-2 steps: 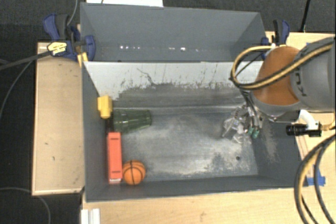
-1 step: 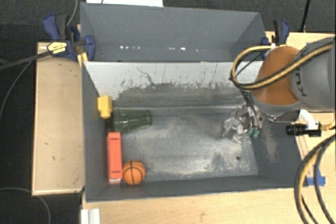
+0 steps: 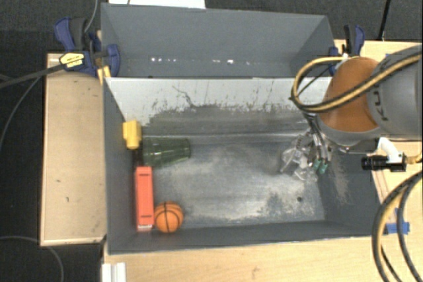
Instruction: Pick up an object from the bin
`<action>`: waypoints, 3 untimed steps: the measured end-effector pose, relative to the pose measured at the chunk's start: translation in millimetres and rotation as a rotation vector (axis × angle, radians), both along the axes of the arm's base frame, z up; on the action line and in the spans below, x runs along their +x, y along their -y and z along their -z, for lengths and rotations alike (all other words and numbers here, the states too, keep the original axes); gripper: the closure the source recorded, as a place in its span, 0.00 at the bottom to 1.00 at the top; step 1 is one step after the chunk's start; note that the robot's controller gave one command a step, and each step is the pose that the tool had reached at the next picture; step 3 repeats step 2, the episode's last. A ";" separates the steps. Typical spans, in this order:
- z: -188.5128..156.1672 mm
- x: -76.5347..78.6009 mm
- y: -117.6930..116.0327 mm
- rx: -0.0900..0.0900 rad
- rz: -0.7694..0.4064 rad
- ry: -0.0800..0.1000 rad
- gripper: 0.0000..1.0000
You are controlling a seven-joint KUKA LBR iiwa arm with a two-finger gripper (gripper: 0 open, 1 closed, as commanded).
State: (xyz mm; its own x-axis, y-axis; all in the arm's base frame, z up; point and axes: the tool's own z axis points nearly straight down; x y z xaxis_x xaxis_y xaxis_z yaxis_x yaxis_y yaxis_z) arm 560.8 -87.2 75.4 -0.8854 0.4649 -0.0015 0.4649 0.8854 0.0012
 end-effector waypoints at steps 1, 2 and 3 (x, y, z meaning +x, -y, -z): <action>-21.3 -1.5 -0.2 0.001 -0.001 -0.006 1.00; -46.2 -0.4 0.1 0.001 -0.002 -0.002 1.00; -46.2 -0.4 0.1 0.001 -0.002 -0.002 1.00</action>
Offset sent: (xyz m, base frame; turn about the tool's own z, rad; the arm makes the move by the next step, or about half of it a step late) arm 0.0000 0.0000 0.1115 0.0000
